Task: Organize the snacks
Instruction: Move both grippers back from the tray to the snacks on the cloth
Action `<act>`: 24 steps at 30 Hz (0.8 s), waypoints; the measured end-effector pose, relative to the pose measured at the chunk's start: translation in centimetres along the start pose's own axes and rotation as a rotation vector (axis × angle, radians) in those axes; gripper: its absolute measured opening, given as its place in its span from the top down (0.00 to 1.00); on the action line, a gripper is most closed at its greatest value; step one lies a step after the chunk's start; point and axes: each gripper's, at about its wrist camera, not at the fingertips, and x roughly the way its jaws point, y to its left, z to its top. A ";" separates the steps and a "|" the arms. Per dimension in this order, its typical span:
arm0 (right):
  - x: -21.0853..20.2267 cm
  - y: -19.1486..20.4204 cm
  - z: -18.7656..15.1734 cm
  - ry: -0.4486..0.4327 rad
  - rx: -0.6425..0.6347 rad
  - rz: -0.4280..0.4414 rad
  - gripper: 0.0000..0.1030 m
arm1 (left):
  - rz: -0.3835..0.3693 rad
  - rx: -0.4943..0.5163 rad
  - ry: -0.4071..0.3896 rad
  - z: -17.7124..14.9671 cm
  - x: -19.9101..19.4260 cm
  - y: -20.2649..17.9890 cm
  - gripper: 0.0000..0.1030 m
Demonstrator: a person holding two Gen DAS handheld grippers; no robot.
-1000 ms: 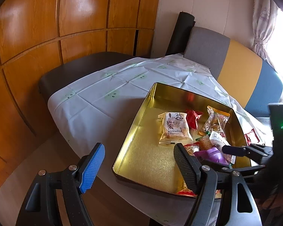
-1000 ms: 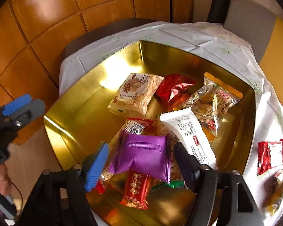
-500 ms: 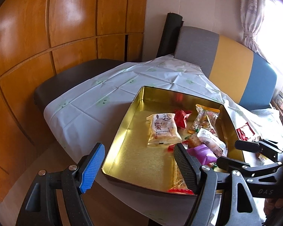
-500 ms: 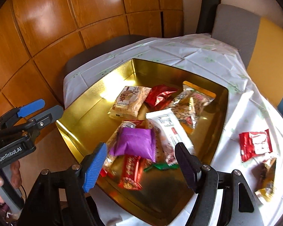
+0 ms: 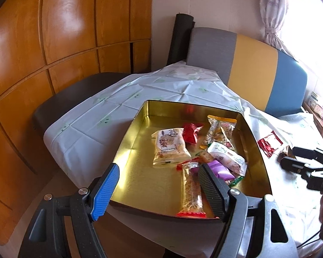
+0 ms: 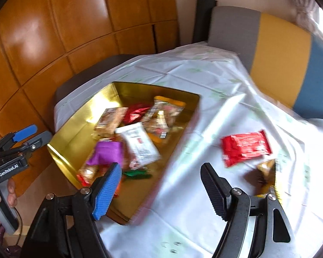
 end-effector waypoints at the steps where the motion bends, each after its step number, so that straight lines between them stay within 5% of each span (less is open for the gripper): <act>1: -0.4 -0.8 -0.2 -0.003 0.010 -0.015 0.26 | -0.003 0.006 -0.001 0.0 0.0 -0.2 0.25; 15: -4.6 -12.9 -3.5 0.033 0.144 -0.249 0.24 | -0.045 0.116 0.001 0.7 -0.2 -4.4 0.26; 18: -5.3 -15.8 -4.6 0.051 0.186 -0.306 0.23 | -0.067 0.131 0.010 1.3 -0.1 -5.4 0.36; 24: -6.1 -21.7 -7.8 0.060 0.354 -0.363 0.23 | -0.146 0.244 0.035 2.9 0.2 -9.6 0.36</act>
